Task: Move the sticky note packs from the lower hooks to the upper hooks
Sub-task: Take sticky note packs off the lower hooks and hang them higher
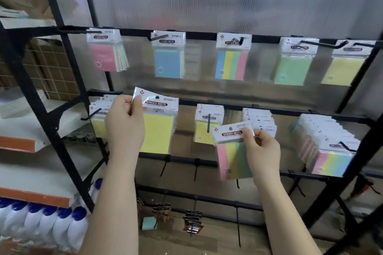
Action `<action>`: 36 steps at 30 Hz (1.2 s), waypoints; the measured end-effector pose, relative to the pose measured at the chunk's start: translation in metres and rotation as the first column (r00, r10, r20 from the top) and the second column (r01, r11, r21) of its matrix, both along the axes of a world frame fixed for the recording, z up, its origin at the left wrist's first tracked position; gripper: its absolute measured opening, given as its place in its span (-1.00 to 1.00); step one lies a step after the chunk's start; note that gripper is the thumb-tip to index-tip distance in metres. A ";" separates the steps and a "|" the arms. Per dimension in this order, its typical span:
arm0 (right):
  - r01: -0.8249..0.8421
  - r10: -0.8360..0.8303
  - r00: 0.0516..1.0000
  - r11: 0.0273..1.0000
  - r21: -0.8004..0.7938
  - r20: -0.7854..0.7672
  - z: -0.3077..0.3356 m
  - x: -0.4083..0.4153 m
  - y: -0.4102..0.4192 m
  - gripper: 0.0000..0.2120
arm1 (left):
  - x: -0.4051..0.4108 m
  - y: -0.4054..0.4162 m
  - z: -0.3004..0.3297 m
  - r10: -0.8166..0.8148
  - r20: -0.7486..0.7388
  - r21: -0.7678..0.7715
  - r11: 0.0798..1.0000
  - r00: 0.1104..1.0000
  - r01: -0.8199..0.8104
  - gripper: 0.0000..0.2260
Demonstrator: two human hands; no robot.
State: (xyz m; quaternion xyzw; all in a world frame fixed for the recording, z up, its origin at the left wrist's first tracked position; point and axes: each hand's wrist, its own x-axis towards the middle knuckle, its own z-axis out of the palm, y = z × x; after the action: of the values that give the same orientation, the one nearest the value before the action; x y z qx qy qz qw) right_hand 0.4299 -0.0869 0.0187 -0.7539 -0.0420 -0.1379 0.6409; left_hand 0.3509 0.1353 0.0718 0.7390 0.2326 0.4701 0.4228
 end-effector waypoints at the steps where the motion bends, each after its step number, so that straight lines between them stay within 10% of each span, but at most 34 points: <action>1: 0.028 -0.028 1.000 0.999 0.017 0.003 0.003 -0.001 -0.009 -0.64 | 0.004 -0.006 0.002 -0.021 0.014 0.010 1.000 1.000 0.021 -0.75; 20: 0.513 -0.527 0.849 0.817 0.262 -0.019 0.011 0.002 -0.154 -0.70 | 0.120 -0.153 0.008 -0.629 0.024 0.114 0.774 0.777 0.623 -0.90; 36: 0.393 -0.403 0.912 0.912 0.120 0.072 0.016 0.053 -0.295 -0.67 | 0.158 -0.301 0.026 -0.554 0.242 0.035 0.825 0.797 0.564 -0.84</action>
State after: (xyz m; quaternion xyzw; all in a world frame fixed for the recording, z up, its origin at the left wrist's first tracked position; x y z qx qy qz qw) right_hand 0.4828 -0.3821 0.0350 -0.7052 0.0891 -0.3034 0.6346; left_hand 0.5093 -0.1658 0.0981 0.7036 -0.0398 0.4060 0.5818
